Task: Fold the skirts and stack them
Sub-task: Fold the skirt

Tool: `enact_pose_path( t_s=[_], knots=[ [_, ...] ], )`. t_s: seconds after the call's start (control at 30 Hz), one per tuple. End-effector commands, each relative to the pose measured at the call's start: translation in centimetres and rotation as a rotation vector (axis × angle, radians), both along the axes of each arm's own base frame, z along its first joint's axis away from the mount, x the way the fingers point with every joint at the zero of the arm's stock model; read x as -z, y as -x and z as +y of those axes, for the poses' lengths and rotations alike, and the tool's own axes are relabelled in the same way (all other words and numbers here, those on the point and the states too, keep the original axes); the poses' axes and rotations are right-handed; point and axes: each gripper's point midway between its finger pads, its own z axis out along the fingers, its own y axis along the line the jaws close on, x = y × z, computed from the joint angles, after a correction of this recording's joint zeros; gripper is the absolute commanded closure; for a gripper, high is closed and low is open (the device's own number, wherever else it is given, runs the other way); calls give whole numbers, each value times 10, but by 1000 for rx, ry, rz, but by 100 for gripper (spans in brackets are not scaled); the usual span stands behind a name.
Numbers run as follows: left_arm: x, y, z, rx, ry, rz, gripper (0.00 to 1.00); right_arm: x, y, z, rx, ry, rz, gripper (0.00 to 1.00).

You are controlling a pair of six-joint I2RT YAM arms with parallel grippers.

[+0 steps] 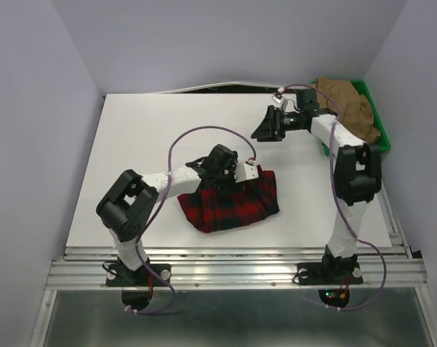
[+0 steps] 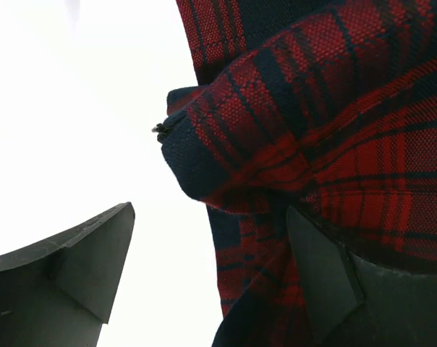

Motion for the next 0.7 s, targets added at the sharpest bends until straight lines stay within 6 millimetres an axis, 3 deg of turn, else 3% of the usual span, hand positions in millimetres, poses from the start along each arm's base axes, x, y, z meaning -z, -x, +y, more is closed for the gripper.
enact_pose_path(
  t_s=[0.0,0.03,0.07,0.1,0.13,0.2,0.27,0.4,0.5,0.57,0.67],
  knots=[
    [39,17,23,24,-74,210,1,-76,31,-20,-4,-57,-165,35],
    [46,19,27,23,-90,250,1,-69,43,-26,-7,-57,-151,40],
    [42,11,25,18,-66,262,1,-73,53,-26,-20,-66,-160,43],
    [50,13,28,9,-81,302,1,-90,66,-27,-29,-67,-218,46],
    [51,11,29,2,-81,316,1,-83,81,-28,-32,-69,-191,46],
    [49,3,26,-5,-68,331,1,-93,103,-26,-61,-123,-176,46],
    [59,3,32,-21,-89,384,1,-104,126,-21,-91,-167,-178,48],
    [66,-6,35,-31,-87,445,1,-78,176,4,-203,-153,-165,49],
    [68,-14,38,-42,-73,500,1,-55,195,26,-252,-96,-157,52],
    [75,-14,45,-58,-79,558,1,-46,193,34,-255,-79,-180,58],
    [69,-29,41,-53,-39,593,1,-25,173,37,-169,-26,-206,65]
  ],
)
